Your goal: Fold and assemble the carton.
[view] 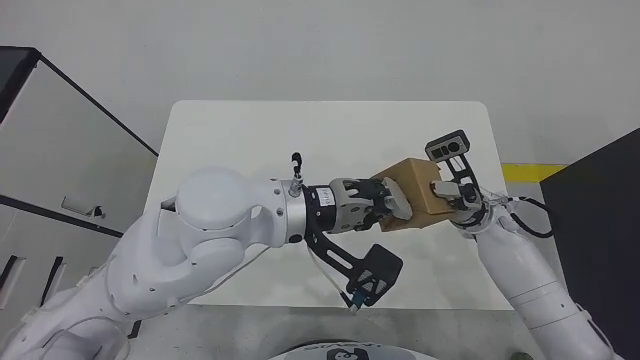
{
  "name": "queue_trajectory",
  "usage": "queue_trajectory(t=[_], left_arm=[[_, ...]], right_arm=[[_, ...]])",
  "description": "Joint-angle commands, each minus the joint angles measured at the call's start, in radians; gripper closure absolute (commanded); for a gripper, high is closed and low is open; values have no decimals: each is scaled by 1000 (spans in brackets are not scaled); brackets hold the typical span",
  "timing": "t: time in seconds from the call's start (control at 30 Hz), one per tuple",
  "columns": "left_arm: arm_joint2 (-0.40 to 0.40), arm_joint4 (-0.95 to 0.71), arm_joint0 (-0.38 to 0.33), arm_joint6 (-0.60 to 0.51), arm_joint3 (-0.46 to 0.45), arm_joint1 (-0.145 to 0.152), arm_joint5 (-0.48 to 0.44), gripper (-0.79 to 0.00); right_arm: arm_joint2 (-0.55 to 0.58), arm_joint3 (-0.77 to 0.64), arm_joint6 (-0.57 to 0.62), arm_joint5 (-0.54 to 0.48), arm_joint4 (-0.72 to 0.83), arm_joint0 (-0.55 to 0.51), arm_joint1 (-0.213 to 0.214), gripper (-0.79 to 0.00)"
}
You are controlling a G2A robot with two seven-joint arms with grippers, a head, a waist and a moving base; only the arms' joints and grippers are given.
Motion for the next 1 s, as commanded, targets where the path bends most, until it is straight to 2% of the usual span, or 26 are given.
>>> queue_trajectory(t=[0.0, 0.43, 0.97], left_arm=[[7, 2, -1, 0, 0, -1, -3, 0], [28, 8, -14, -10, 0, -8, 1, 0], [-28, 9, 25, -20, -36, 3, 1, 0]], right_arm=[[-2, -2, 0, -2, 4, 0, 2, 0], [-16, -17, 0, -17, 17, -5, 13, 0], [-5, -12, 0, -19, 38, -11, 19, 0]])
